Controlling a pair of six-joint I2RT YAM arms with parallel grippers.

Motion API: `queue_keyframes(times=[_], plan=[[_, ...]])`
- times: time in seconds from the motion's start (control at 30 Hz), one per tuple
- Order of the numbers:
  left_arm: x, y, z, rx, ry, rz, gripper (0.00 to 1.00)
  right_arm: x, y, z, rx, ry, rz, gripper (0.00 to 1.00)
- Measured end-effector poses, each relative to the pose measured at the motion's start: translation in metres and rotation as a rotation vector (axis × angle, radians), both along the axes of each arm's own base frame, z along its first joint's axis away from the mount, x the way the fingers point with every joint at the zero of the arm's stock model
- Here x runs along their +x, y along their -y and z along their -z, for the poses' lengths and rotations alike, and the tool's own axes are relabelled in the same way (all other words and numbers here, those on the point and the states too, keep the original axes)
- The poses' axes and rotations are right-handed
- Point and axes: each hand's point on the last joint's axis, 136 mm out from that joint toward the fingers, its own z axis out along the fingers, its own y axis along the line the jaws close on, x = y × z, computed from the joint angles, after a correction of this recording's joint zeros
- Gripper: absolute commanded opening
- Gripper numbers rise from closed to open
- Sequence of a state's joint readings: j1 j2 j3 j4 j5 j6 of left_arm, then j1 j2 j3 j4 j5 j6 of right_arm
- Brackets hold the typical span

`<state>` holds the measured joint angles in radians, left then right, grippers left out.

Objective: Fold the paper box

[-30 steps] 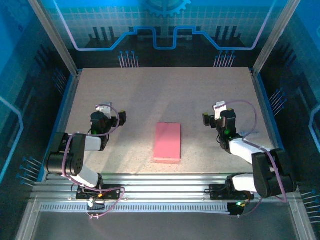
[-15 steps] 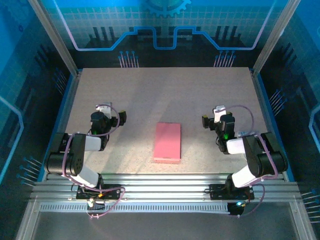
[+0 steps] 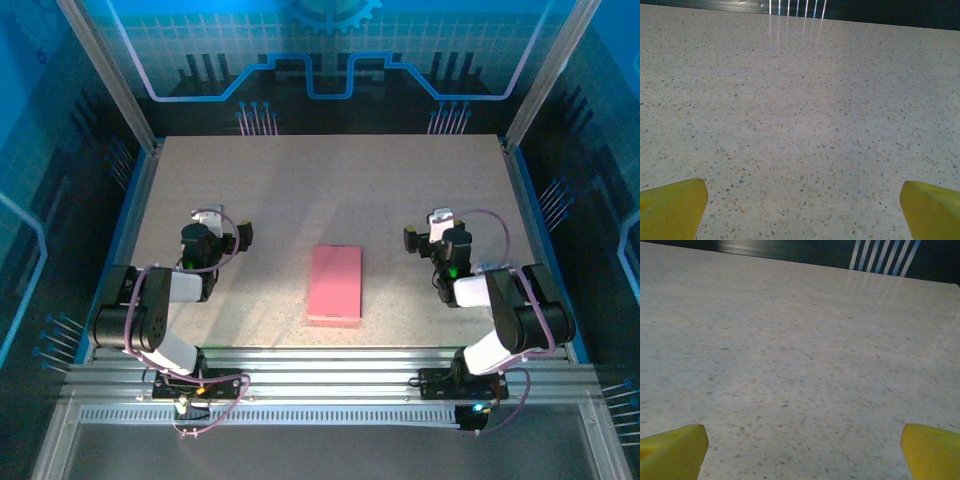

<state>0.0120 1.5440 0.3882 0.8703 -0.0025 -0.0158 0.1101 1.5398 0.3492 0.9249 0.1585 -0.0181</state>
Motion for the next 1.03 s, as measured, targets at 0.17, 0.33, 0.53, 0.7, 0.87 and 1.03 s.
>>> queue_keyframes(times=[0.17,0.33,0.53,0.7,0.87,1.03], plan=[[0.000,0.000,0.000,0.000,0.000,0.000,0.99,0.002,0.004,-0.001,0.007,0.002,0.024,1.00],[0.000,0.000,0.000,0.000,0.000,0.000,0.99,0.001,0.010,0.000,0.006,-0.003,0.055,1.00],[0.000,0.000,0.000,0.000,0.000,0.000,1.00,0.001,0.011,0.000,0.007,-0.004,0.060,1.00],[0.000,0.000,0.000,0.000,0.000,0.000,0.99,0.001,0.011,0.000,0.007,-0.004,0.061,1.00],[0.000,0.000,0.000,0.000,0.000,0.000,1.00,0.001,0.011,0.000,0.006,-0.004,0.063,1.00],[0.000,0.000,0.000,0.000,0.000,0.000,0.99,0.001,0.011,0.000,0.006,-0.004,0.063,1.00]])
